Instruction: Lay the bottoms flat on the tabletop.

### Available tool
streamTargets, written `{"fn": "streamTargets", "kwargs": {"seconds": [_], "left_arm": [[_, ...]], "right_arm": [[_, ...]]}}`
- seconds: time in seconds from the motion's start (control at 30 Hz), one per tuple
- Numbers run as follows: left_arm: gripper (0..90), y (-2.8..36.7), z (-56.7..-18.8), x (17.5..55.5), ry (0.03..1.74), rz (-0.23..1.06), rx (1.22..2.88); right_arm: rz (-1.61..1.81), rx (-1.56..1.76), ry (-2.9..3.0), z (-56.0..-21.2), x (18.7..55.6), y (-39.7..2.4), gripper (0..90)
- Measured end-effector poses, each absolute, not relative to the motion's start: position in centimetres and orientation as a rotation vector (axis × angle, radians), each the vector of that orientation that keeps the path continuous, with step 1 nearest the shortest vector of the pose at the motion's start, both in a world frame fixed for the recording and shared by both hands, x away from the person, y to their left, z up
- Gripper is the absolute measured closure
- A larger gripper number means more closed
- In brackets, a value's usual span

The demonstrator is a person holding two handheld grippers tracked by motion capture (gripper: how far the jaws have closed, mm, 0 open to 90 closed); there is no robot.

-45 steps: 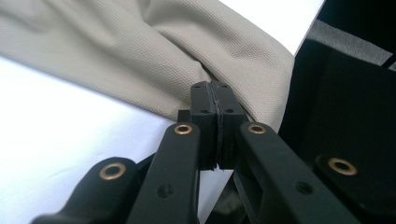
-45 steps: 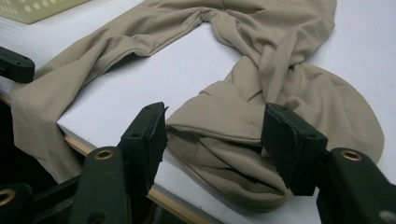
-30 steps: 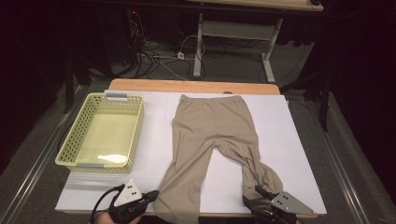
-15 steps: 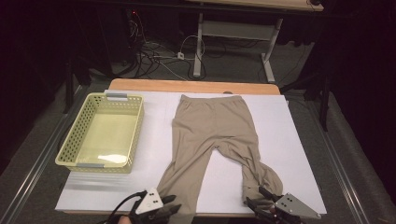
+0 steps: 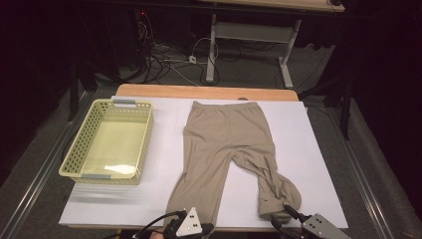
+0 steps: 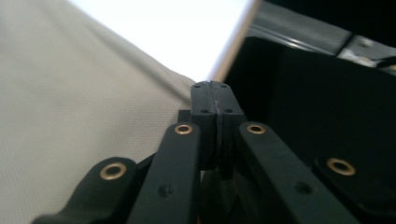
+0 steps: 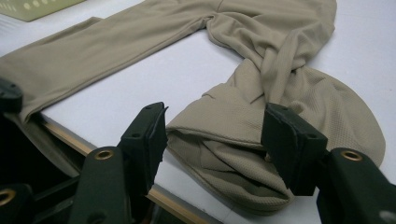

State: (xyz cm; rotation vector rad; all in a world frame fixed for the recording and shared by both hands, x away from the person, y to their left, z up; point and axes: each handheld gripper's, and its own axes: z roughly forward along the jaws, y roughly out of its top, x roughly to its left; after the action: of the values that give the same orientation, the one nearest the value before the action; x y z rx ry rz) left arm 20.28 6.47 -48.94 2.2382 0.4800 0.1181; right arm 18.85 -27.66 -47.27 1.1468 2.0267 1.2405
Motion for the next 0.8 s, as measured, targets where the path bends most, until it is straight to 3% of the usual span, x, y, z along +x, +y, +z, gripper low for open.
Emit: {"fn": "streamTargets", "kwargs": {"seconds": [0.27,0.3,0.4,0.67,0.8], "left_arm": [[86.0,5.3,-49.1,19.0,0.4,0.082,2.254],[81.5,5.6,-49.0,19.1,0.412,0.079,2.244],[72.1,7.2,-48.5,19.5,0.478,0.099,2.196],[57.3,14.0,-48.3,21.9,0.799,0.28,2.079],[57.9,15.1,-49.3,22.9,0.884,0.248,2.072]], "right_arm": [[1.238,1.132,2.045,-47.3,19.2,-27.1,41.5],[1.241,1.128,2.047,-47.3,19.2,-27.0,41.5],[1.251,1.118,2.049,-47.2,19.4,-26.9,41.5],[1.266,1.087,2.075,-47.1,20.2,-26.0,41.6],[1.271,1.078,2.086,-47.2,20.6,-25.6,41.7]]}}
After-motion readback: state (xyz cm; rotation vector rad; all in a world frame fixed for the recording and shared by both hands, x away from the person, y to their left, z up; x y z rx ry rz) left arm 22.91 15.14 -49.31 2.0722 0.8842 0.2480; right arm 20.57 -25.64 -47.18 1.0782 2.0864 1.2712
